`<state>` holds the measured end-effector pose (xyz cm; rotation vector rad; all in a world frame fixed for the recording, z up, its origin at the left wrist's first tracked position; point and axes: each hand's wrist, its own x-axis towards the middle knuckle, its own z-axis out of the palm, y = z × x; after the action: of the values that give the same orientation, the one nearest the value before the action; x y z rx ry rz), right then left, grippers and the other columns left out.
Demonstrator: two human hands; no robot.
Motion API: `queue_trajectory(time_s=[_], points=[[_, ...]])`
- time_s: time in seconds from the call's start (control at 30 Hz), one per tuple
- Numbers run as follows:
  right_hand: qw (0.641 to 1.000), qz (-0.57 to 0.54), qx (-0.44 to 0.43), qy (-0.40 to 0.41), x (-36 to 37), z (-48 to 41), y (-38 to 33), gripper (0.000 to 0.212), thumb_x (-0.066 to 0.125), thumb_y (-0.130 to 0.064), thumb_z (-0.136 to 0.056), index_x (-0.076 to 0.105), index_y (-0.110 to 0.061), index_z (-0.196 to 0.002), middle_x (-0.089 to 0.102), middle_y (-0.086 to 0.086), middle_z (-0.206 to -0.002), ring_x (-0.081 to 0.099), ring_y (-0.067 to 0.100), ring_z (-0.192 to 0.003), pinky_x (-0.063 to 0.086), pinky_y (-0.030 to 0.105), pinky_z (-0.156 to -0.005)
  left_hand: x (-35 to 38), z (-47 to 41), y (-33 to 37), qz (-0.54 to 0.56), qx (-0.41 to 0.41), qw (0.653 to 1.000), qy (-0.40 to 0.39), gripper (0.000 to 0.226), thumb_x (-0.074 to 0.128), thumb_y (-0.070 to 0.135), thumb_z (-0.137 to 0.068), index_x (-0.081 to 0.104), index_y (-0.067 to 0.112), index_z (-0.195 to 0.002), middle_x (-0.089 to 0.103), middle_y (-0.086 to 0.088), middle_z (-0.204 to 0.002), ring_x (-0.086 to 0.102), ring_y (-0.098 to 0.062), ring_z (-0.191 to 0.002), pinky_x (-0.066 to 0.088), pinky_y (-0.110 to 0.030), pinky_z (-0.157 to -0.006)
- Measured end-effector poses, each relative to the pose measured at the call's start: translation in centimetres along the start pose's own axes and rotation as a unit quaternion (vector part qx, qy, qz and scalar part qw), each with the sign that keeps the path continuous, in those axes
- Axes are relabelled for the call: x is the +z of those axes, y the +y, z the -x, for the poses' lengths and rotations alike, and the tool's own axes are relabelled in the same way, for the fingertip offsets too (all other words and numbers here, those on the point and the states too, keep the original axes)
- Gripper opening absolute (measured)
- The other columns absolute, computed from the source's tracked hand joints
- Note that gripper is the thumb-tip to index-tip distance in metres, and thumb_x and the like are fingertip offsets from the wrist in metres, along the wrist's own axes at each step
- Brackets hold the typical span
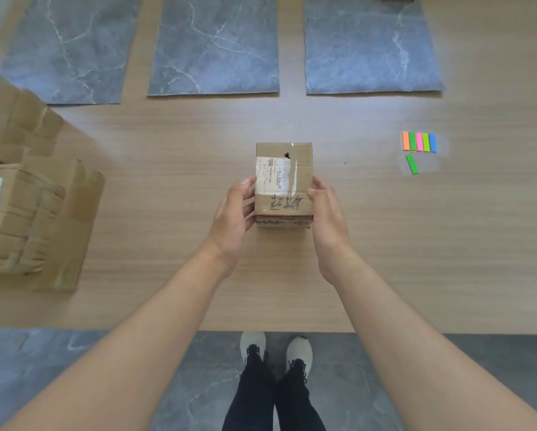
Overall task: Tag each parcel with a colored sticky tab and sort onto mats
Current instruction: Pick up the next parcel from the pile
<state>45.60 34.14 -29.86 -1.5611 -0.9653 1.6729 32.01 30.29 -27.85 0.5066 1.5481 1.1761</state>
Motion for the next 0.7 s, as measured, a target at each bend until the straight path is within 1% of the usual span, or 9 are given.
queue_trajectory(time_s=[0.13, 0.23, 0.3, 0.33, 0.4, 0.5, 0.57, 0.63, 0.7], points=[[1.0, 0.006, 0.002, 0.002, 0.2, -0.5, 1.1, 0.042, 0.043, -0.029, -0.105, 0.047, -0.033, -0.146, 0.053, -0.037, -0.116, 0.047, -0.03, -0.095, 0.038, 0.002, -0.074, -0.6, -0.4, -1.0, 0.006, -0.012, 1.0, -0.007, 0.041, 0.033, 0.037, -0.106, 0.058, 0.022, -0.135, 0.067, 0.007, -0.12, 0.067, -0.013, -0.111, 0.051, -0.031, -0.099], [1.0, 0.01, -0.002, 0.013, 0.3, -0.5, 1.2, 0.038, 0.043, -0.027, -0.104, 0.051, -0.032, -0.141, 0.056, -0.034, -0.115, 0.051, -0.032, -0.088, 0.039, -0.002, -0.068, -0.8, -0.4, -1.1, 0.003, -0.007, 1.0, -0.011, 0.038, 0.032, 0.036, -0.107, 0.061, 0.025, -0.128, 0.068, 0.01, -0.116, 0.067, -0.009, -0.108, 0.051, -0.031, -0.099], [1.0, 0.009, -0.007, 0.025, 0.3, -0.5, 1.0, 0.037, 0.044, -0.029, -0.104, 0.054, -0.032, -0.14, 0.058, -0.031, -0.115, 0.053, -0.025, -0.096, 0.042, 0.005, -0.077, -0.8, -0.3, -0.8, 0.005, -0.007, 1.0, -0.011, 0.034, 0.031, 0.034, -0.107, 0.062, 0.029, -0.12, 0.069, 0.011, -0.115, 0.066, -0.007, -0.108, 0.049, -0.031, -0.102], [0.999, 0.01, -0.011, 0.031, 0.3, -0.6, 0.7, 0.038, 0.044, -0.03, -0.104, 0.054, -0.03, -0.141, 0.058, -0.03, -0.115, 0.052, -0.022, -0.099, 0.041, 0.009, -0.08, -0.8, -0.3, -0.4, 0.004, -0.004, 1.0, -0.012, 0.032, 0.031, 0.034, -0.107, 0.061, 0.03, -0.117, 0.067, 0.01, -0.12, 0.062, -0.007, -0.115, 0.045, -0.033, -0.107], [0.999, 0.009, -0.015, 0.042, 0.2, -0.4, -0.1, 0.04, 0.045, -0.031, -0.105, 0.052, -0.028, -0.144, 0.055, -0.029, -0.114, 0.046, -0.024, -0.096, 0.037, 0.004, -0.075, -0.7, -0.2, 0.5, -0.004, 0.006, 1.0, -0.016, 0.028, 0.034, 0.039, -0.105, 0.058, 0.032, -0.119, 0.058, 0.007, -0.136, 0.048, -0.011, -0.133, 0.034, -0.034, -0.115], [0.998, 0.007, -0.029, 0.054, -0.2, 0.1, -1.6, 0.041, 0.043, -0.03, -0.105, 0.051, -0.027, -0.146, 0.053, -0.022, -0.121, 0.046, -0.022, -0.096, 0.035, -0.002, -0.066, -0.1, -0.1, 2.5, 0.005, 0.04, 0.999, -0.035, 0.034, 0.033, 0.035, -0.107, 0.056, 0.025, -0.129, 0.058, 0.012, -0.129, 0.049, -0.003, -0.127, 0.034, -0.025, -0.111], [0.997, 0.0, -0.037, 0.065, -0.4, 0.6, -2.8, 0.041, 0.043, -0.03, -0.105, 0.053, -0.027, -0.144, 0.054, -0.019, -0.126, 0.051, -0.009, -0.11, 0.035, 0.002, -0.075, 0.6, -0.1, 3.9, 0.014, 0.051, 0.997, -0.054, 0.042, 0.037, 0.04, -0.103, 0.055, 0.02, -0.136, 0.06, 0.008, -0.129, 0.053, 0.0, -0.122, 0.038, -0.02, -0.107], [0.996, -0.012, -0.05, 0.079, -0.9, 1.0, -4.0, 0.041, 0.044, -0.031, -0.104, 0.055, -0.027, -0.143, 0.055, -0.016, -0.134, 0.05, 0.001, -0.125, 0.036, 0.013, -0.089, 1.4, 0.1, 5.2, -0.005, 0.061, 0.995, -0.077, 0.057, 0.039, 0.051, -0.088, 0.055, 0.024, -0.137, 0.055, 0.004, -0.141, 0.046, -0.005, -0.134, 0.03, -0.026, -0.116], [0.993, -0.017, -0.067, 0.091, -1.5, 1.4, -5.2, 0.039, 0.045, -0.031, -0.105, 0.057, -0.026, -0.141, 0.056, -0.013, -0.138, 0.049, 0.004, -0.129, 0.036, 0.019, -0.095, 2.3, 0.4, 6.3, -0.021, 0.068, 0.992, -0.1, 0.065, 0.037, 0.054, -0.083, 0.053, 0.025, -0.139, 0.052, 0.002, -0.144, 0.041, -0.007, -0.138, 0.025, -0.033, -0.121]])
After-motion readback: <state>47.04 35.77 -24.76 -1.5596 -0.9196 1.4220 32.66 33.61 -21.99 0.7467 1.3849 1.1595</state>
